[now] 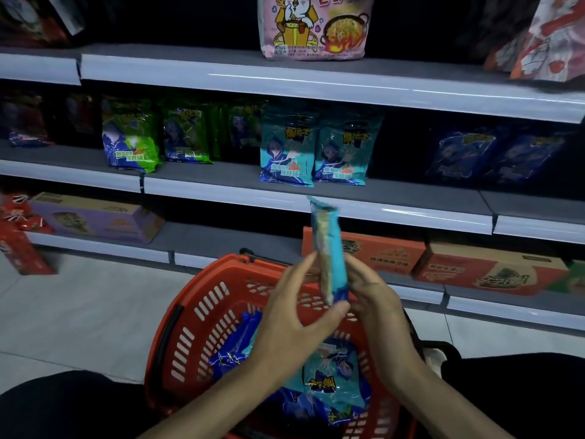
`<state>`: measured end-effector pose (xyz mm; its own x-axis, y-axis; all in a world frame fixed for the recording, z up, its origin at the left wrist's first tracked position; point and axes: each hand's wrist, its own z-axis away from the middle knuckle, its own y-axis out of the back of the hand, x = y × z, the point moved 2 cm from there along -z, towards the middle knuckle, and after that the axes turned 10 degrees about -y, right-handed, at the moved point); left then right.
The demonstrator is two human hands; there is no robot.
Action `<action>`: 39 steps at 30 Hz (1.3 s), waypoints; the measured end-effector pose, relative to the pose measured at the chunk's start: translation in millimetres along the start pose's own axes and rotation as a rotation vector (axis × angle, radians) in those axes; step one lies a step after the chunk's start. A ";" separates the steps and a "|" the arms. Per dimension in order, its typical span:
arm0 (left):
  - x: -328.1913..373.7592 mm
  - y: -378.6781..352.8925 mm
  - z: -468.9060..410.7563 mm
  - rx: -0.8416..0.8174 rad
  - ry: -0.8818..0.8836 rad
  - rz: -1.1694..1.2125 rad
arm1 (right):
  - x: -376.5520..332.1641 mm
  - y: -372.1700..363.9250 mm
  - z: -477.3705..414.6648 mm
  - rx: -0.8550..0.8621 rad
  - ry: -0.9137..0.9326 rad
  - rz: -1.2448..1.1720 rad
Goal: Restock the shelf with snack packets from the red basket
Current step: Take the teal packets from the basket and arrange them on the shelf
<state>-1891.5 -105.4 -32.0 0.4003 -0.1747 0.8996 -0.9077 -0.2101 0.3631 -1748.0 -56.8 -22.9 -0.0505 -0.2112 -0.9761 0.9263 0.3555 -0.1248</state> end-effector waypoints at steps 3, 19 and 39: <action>-7.7 1.5 -8.0 0.101 0.102 0.272 | 7.2 -8.7 7.4 -0.001 0.064 0.204; -19.2 18.0 -22.4 0.252 0.257 0.327 | 5.3 16.2 -11.8 0.397 0.165 0.331; -42.7 -8.0 -105.6 0.271 0.241 -0.007 | 1.0 41.0 -72.0 0.524 0.216 0.782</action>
<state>-1914.6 5.3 -47.7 0.3361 0.0531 0.9403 -0.8255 -0.4640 0.3213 -1736.9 23.1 -41.8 0.6323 0.1029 -0.7679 0.7736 -0.1381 0.6184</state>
